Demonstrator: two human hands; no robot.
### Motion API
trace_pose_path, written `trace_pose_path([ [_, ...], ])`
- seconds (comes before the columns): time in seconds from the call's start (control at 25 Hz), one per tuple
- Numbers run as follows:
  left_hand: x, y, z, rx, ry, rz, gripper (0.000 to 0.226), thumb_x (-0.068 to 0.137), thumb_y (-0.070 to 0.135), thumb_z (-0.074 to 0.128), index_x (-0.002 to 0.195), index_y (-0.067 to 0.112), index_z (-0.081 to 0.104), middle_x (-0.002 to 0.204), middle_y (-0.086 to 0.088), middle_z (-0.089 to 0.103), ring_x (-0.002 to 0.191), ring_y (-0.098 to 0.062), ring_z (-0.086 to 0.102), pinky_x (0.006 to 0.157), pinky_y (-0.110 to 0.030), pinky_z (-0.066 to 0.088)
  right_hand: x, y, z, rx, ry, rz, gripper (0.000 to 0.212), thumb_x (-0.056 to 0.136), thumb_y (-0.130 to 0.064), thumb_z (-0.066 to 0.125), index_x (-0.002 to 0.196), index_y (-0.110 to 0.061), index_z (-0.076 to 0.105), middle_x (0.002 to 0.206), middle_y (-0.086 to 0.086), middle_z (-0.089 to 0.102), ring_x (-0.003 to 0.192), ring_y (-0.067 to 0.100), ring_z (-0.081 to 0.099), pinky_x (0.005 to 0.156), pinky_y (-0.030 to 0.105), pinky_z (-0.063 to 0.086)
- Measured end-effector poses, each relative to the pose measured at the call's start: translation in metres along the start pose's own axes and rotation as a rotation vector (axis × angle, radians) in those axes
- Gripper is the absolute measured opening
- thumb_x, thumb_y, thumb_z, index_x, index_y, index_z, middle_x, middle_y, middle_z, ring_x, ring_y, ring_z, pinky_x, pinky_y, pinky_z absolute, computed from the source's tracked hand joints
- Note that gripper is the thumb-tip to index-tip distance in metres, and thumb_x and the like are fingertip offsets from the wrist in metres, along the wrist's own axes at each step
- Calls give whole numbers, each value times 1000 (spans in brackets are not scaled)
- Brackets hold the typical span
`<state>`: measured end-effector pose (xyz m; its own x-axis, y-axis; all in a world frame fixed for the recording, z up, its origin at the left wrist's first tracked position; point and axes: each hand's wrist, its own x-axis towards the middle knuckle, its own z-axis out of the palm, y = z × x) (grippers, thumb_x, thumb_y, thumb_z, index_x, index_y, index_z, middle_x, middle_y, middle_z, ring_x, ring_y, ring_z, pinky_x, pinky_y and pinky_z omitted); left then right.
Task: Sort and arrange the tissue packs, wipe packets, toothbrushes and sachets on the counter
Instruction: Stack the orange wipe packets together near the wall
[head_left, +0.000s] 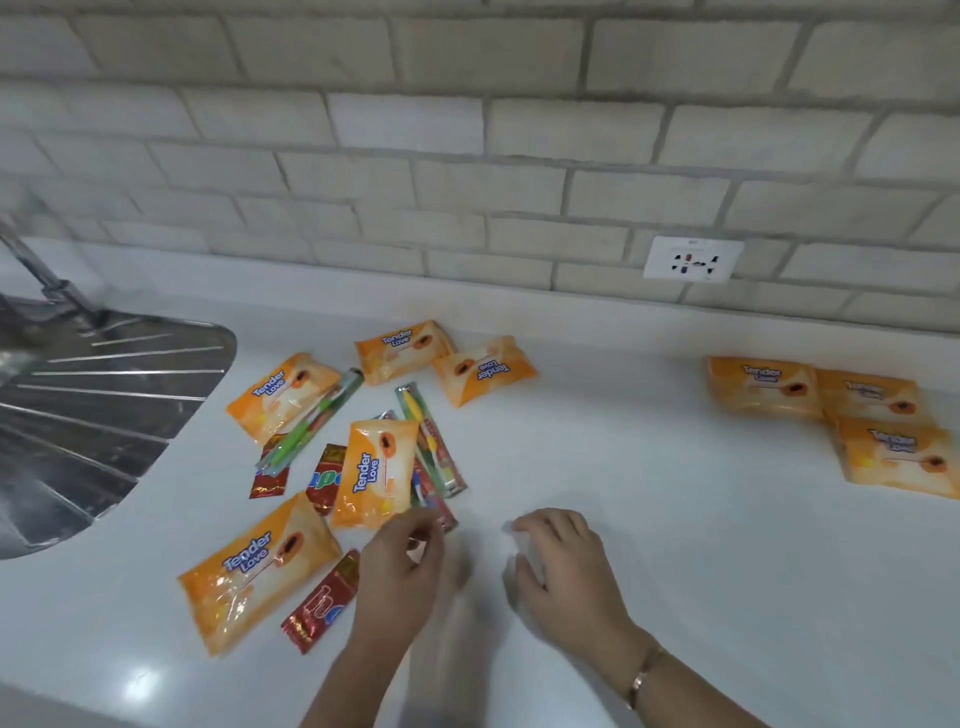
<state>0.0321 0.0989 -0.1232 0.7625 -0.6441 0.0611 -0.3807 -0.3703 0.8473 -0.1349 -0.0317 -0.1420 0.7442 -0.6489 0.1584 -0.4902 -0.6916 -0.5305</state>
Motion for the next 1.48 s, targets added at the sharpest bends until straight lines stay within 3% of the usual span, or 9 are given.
trace_pose_path([
  [0.08, 14, -15, -27, 138, 122, 7, 18, 89, 10, 73, 105, 19, 73, 107, 6, 71, 100, -16, 66, 79, -27, 51, 15, -26, 21, -1, -67, -50, 42, 87, -40, 45, 124, -31, 62, 122, -11, 60, 119, 15, 50, 97, 36, 45],
  [0.16, 32, -27, -41, 310, 171, -65, 42, 86, 24, 77, 125, 16, 65, 125, -6, 63, 115, -26, 56, 93, -34, 46, 24, -45, 42, -36, -108, -75, 45, 86, -40, 44, 128, -32, 60, 125, -9, 58, 120, 17, 50, 98, 37, 44],
  [0.28, 60, -34, -44, 511, 3, -181, 83, 81, 57, 71, 148, 21, 39, 145, -12, 48, 132, -33, 43, 111, -49, 38, 27, -49, 63, -122, -102, -50, 44, 87, -40, 48, 131, -35, 57, 127, -8, 54, 122, 18, 49, 101, 39, 38],
  [0.4, 78, -37, -41, 558, -82, -224, 102, 77, 73, 63, 155, 20, 24, 153, -15, 41, 139, -36, 38, 114, -50, 34, 24, -47, 66, -156, -75, -49, 42, 89, -40, 52, 131, -36, 56, 128, -9, 52, 121, 18, 49, 100, 38, 37],
  [0.76, 82, -28, -35, 336, 48, -243, 117, 61, 51, 88, 154, 26, 21, 136, -12, 43, 118, -31, 52, 99, -48, 52, 22, -43, 66, -94, -44, -74, 38, 89, -36, 57, 126, -32, 60, 129, -9, 56, 122, 16, 52, 100, 34, 36],
  [0.96, 65, -5, -39, 55, 222, -231, 97, 76, 11, 83, 154, 28, 28, 134, -6, 42, 106, -18, 52, 83, -38, 51, 15, -34, 55, 78, -63, -98, 38, 94, -29, 53, 132, -29, 56, 129, -12, 51, 124, 9, 44, 106, 29, 37],
  [1.16, 46, 32, 6, -280, 189, -202, 79, 87, -1, 72, 151, 29, 36, 129, -4, 51, 90, -16, 67, 58, -24, 58, 3, -12, 40, 326, 96, 53, 36, 96, -22, 57, 131, -29, 55, 131, -17, 47, 131, 10, 42, 107, 28, 39],
  [1.32, 22, 75, 49, -474, 173, -93, 65, 94, 8, 67, 145, 37, 38, 122, 1, 64, 102, -9, 68, 80, -33, 60, -6, 18, 17, 399, 275, 143, 36, 96, -25, 55, 132, -28, 54, 135, -18, 45, 133, 15, 43, 109, 30, 37],
  [1.48, 1, 97, 108, -553, 12, -134, 60, 100, 16, 59, 148, 42, 34, 142, 2, 50, 125, -13, 56, 100, -40, 54, -27, 60, -14, 327, 515, 204, 33, 100, -31, 47, 133, -27, 54, 134, -7, 51, 132, 18, 45, 108, 38, 37],
])
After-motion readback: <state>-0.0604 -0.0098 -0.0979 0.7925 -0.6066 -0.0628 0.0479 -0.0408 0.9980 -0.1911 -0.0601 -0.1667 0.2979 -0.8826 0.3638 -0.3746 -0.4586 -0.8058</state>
